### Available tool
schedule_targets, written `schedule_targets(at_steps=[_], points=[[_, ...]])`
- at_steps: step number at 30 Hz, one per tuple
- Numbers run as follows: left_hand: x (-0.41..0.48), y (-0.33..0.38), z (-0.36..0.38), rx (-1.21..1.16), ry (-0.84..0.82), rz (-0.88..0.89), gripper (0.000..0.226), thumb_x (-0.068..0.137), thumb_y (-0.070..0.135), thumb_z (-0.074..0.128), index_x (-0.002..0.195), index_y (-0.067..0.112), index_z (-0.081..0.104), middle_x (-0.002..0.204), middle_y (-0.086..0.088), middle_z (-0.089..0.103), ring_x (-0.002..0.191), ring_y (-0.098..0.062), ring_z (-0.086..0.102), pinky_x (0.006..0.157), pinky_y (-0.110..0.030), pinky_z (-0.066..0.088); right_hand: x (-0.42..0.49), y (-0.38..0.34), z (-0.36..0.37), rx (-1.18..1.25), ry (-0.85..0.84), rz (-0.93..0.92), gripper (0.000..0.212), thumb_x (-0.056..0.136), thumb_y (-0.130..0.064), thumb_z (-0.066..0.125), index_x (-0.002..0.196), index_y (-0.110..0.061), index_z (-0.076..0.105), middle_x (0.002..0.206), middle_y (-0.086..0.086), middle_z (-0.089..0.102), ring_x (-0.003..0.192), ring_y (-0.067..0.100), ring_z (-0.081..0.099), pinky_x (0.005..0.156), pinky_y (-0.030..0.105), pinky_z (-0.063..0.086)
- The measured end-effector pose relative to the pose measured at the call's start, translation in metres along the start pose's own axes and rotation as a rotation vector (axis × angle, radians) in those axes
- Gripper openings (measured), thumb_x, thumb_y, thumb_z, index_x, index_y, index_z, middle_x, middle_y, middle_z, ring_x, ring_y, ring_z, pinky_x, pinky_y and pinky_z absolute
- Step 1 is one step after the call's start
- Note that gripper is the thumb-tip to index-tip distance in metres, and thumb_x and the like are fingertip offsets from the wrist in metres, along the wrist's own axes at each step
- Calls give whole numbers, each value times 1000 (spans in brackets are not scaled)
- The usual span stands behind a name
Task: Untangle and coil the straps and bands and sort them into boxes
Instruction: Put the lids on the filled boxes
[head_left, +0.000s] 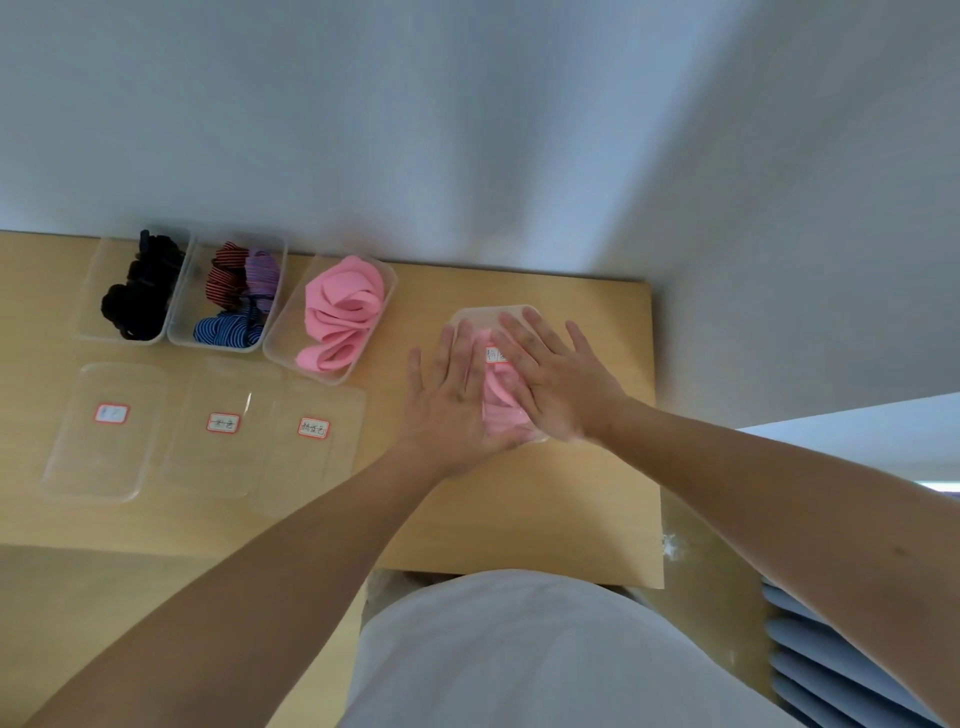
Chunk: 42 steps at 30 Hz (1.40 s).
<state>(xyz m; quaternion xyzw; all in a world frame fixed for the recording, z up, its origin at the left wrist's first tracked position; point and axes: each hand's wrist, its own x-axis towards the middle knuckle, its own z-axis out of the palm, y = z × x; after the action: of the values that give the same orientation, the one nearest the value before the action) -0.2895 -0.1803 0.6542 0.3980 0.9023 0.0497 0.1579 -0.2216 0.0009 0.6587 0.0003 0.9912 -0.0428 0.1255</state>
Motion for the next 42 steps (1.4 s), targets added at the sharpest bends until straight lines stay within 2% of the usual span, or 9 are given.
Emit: schedule_targets(at_steps=[5,9,11,13,16,25,31,37,42], points=[[11,-13,-7,84,-34,61,136,65,104,20,161,12,-10,168,-6,-22,155,-26,-21,121,-64,-8,-1,4,1,108,-13,-69,81,98,-69,20,161,-22,0,169,4,-10,154,30,-17,123,59,10],[19,-23,-12,116,-69,86,144,57,107,16,160,12,-16,167,-6,-26,154,-29,-24,120,-65,-7,-4,10,-6,64,-68,-168,101,83,-86,3,161,-23,-3,168,7,-15,152,37,-21,122,54,-3],[20,-24,-11,102,-59,82,146,56,107,21,159,12,-17,167,-5,-26,154,-30,-24,121,-64,-7,0,13,-8,16,-60,-182,101,83,-87,8,161,-23,-4,168,9,-13,152,40,-19,121,54,-4],[21,-22,-11,91,-40,64,145,58,107,25,159,12,-17,167,-5,-26,154,-30,-23,122,-62,-9,5,15,-9,-61,-62,-177,97,86,-84,12,161,-25,-5,168,8,-14,152,40,-18,121,54,-5],[22,-21,-10,61,-22,41,144,59,106,26,160,12,-14,168,-5,-24,155,-30,-21,123,-60,-9,10,12,-13,-128,-88,-145,95,87,-83,5,160,-24,-9,168,7,-17,153,36,-16,123,58,-3],[32,-25,-14,186,55,135,128,76,96,0,160,0,7,170,-13,2,158,-28,-5,123,-62,-3,27,-8,-17,80,-74,111,75,103,-59,9,159,-12,-11,166,7,-23,151,24,-25,123,60,5],[45,-32,-15,162,-2,106,121,77,91,-12,161,5,-5,169,-11,-15,155,-29,-18,124,-59,-7,47,-2,-16,171,-31,126,63,107,-48,15,161,-21,-5,167,-1,-20,152,19,-23,124,54,13],[58,-32,-30,194,-85,86,121,75,91,-3,161,6,-7,169,-12,-15,156,-29,-18,123,-60,-2,59,0,-19,20,-45,101,71,107,-40,35,160,-20,-7,167,9,-21,153,30,-21,121,57,16],[62,-26,-39,185,-114,32,111,86,85,19,160,7,-11,170,-9,-16,156,-28,-18,123,-58,-6,67,-1,-29,-49,-84,96,87,101,-44,50,160,-18,-8,166,13,-21,152,35,-20,120,64,16]])
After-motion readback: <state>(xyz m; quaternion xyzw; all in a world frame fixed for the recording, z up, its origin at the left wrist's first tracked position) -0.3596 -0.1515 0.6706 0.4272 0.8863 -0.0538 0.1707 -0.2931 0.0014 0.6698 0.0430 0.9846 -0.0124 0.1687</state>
